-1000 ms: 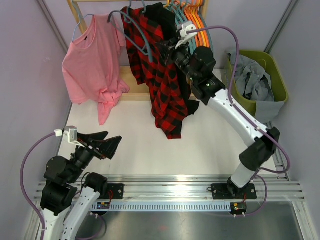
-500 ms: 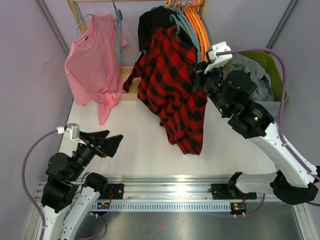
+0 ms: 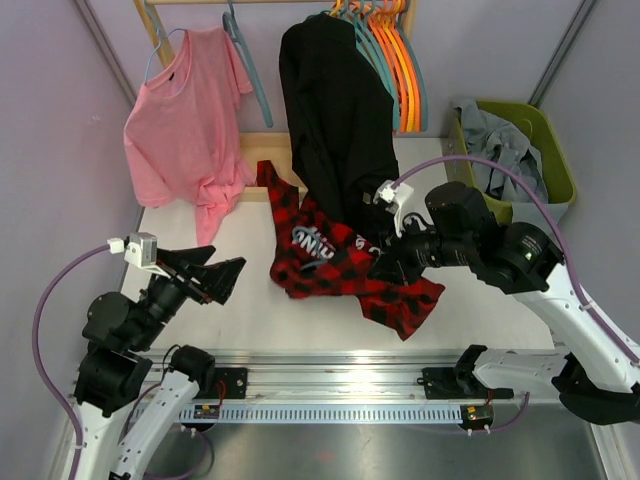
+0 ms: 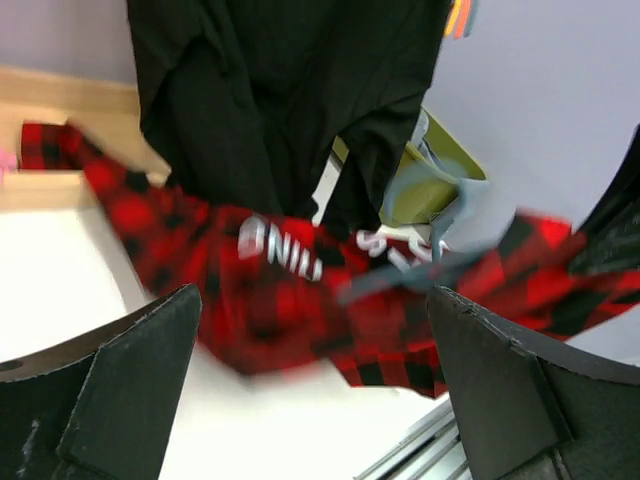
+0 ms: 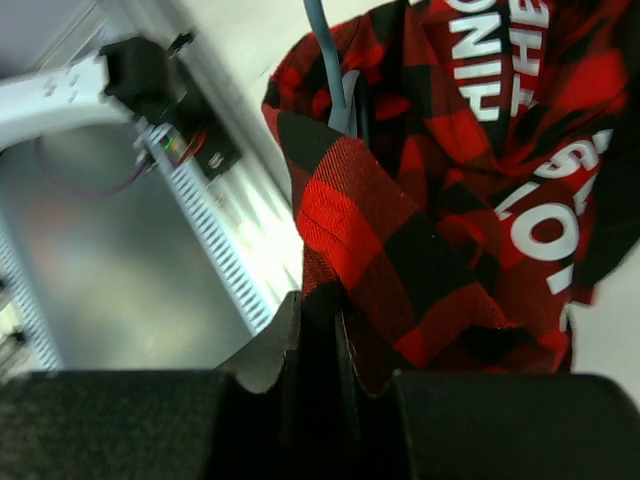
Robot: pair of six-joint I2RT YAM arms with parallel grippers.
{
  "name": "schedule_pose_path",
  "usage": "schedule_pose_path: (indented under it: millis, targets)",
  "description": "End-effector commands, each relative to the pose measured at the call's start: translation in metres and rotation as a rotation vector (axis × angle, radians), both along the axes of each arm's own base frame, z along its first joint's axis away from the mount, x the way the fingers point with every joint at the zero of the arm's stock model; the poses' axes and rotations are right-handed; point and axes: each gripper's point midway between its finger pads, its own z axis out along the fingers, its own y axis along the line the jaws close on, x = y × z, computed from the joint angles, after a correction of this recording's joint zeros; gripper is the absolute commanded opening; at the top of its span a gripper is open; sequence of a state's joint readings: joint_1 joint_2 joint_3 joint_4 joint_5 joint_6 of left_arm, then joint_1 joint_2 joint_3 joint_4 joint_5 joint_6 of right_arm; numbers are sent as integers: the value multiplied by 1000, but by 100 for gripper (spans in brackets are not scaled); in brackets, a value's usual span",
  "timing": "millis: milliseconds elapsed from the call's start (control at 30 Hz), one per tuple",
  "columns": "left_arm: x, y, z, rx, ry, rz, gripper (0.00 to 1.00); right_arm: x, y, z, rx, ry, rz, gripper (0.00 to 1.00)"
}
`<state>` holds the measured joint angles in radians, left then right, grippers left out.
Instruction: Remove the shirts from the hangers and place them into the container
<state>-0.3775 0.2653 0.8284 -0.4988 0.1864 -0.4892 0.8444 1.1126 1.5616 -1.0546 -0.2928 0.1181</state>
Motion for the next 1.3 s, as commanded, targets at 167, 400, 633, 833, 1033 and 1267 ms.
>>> schedule_pose_path:
  millis: [167, 400, 633, 833, 1033, 1267]
  targets:
    - [-31, -41, 46, 49, -280, -319, 99, -68, 14, 37, 221, 93, 323, 0]
    - [-65, -83, 43, 47, -334, -736, 99, -76, 24, 50, 282, 86, 426, 0]
    - [-84, -99, 50, -71, -279, -1020, 99, -75, 28, 49, 295, 78, 438, 0]
    - [-109, -104, 64, -128, -363, -1190, 99, -67, 37, 51, 310, 61, 443, 0]
    - [-94, -112, 58, -81, -345, -1122, 65, -61, 43, 50, 309, 59, 435, 0]
    - [-66, -113, 52, -16, -282, -929, 0, -56, 46, 49, 312, 57, 415, 0]
